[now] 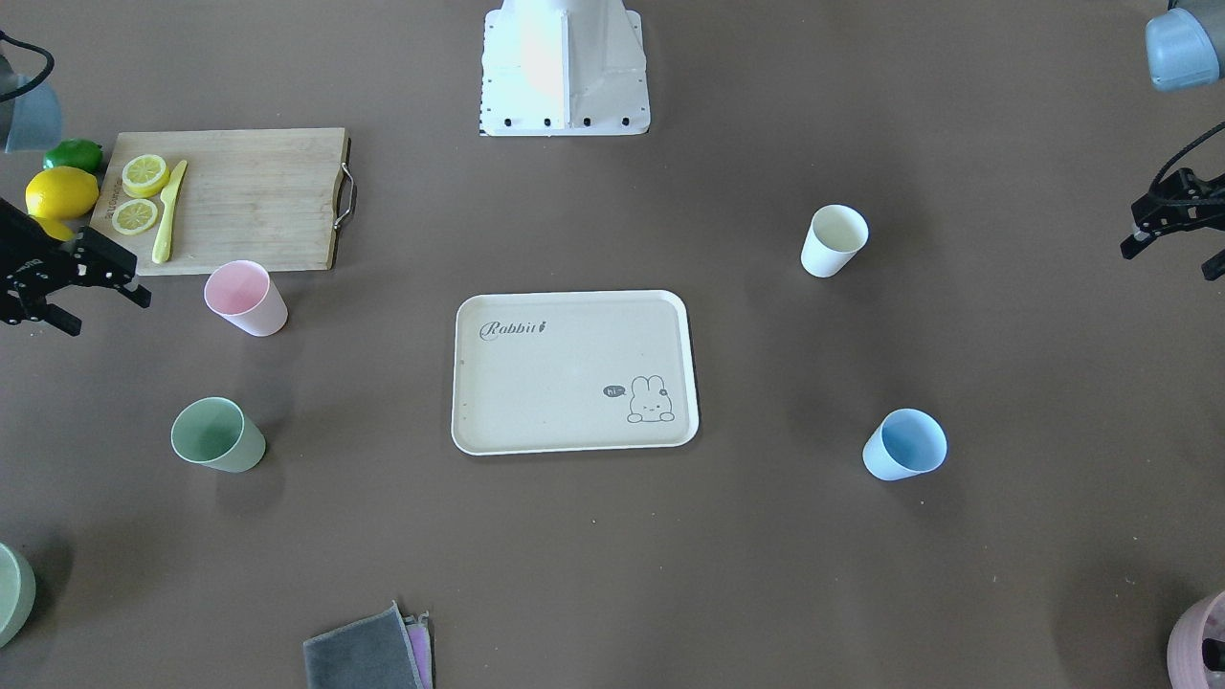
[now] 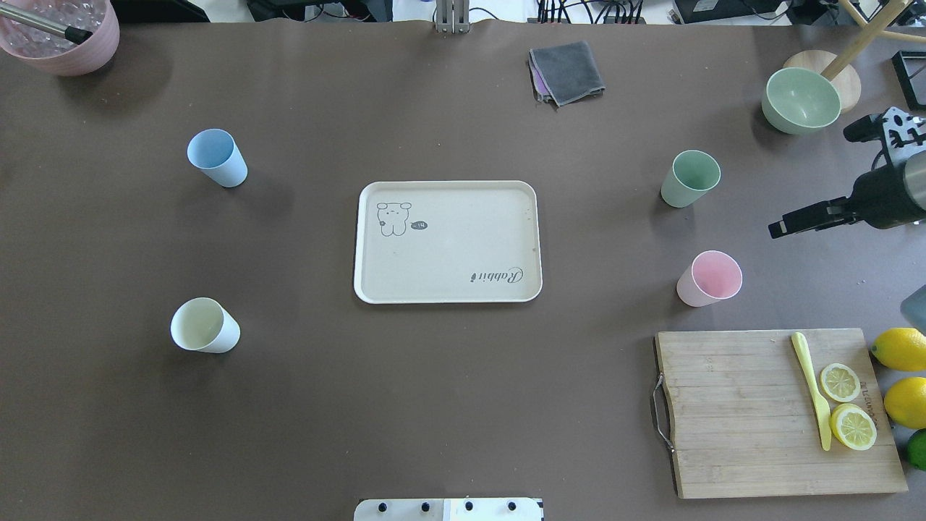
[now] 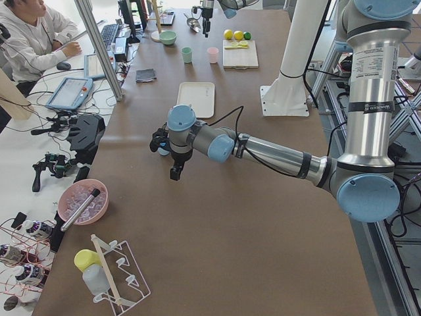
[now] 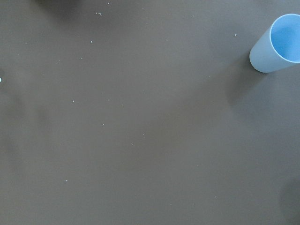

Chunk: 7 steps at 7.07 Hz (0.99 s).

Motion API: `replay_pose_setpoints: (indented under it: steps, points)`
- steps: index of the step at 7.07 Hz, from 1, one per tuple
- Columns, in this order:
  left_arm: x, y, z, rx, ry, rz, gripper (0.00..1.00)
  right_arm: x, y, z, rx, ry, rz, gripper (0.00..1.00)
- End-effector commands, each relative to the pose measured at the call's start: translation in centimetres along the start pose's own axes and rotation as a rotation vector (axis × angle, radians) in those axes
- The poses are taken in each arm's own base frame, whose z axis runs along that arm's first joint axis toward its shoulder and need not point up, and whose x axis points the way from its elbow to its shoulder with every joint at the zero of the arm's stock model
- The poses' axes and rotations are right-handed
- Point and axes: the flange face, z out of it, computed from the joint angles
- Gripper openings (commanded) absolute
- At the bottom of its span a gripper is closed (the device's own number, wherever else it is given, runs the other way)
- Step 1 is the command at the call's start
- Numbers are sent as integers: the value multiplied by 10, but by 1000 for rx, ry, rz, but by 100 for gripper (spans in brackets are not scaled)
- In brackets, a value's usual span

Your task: Place all cups on tray

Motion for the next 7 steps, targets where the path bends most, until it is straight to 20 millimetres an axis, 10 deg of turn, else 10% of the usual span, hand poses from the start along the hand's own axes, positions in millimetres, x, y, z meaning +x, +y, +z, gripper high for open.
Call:
replay_pose_setpoints:
  steps: [1, 3, 4, 5, 7]
  points:
    - [39, -21, 12, -5, 23, -63, 98, -40, 17, 36, -45, -4, -39, 89]
    - [41, -23, 12, -2, 21, -62, 98, -47, 27, 51, -76, 0, -51, 70]
    - [42, -24, 13, -4, 22, -80, 98, -47, 27, 52, -82, 0, -49, 14]
    - [56, -26, 16, -8, 32, -156, 98, -51, 27, 53, -88, -11, -54, 0]
    - [155, -13, 29, -23, 54, -317, 98, -57, 21, 56, -103, -2, -42, 0]
